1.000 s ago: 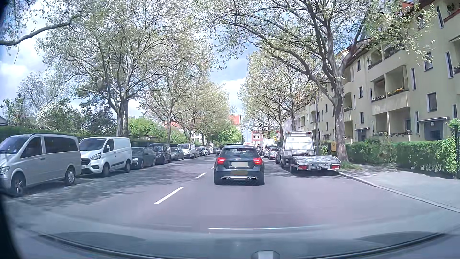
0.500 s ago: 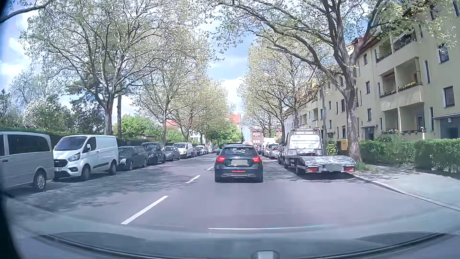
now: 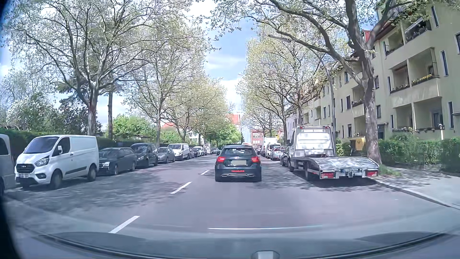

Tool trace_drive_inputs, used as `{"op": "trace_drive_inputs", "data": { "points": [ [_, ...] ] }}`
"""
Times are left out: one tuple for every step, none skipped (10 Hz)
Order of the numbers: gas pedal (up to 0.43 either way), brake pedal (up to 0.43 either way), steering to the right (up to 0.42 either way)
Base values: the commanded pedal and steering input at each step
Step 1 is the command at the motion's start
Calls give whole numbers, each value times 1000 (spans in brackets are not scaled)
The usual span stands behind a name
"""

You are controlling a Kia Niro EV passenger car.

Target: Follow the waypoints while adhering to traffic rules and regulations

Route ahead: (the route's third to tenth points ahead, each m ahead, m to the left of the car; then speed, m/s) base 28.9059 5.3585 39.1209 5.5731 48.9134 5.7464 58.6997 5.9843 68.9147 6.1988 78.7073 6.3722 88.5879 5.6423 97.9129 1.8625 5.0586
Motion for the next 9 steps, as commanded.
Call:
{"op": "trace_drive_inputs", "data": {
  "points": [
    [240,18,0],
    [240,18,1],
    [240,24,0],
    [240,24,1],
    [228,24,1],
    [228,24,1],
    [228,18,1],
    [228,24,1],
    [228,24,1]
  ]
}}
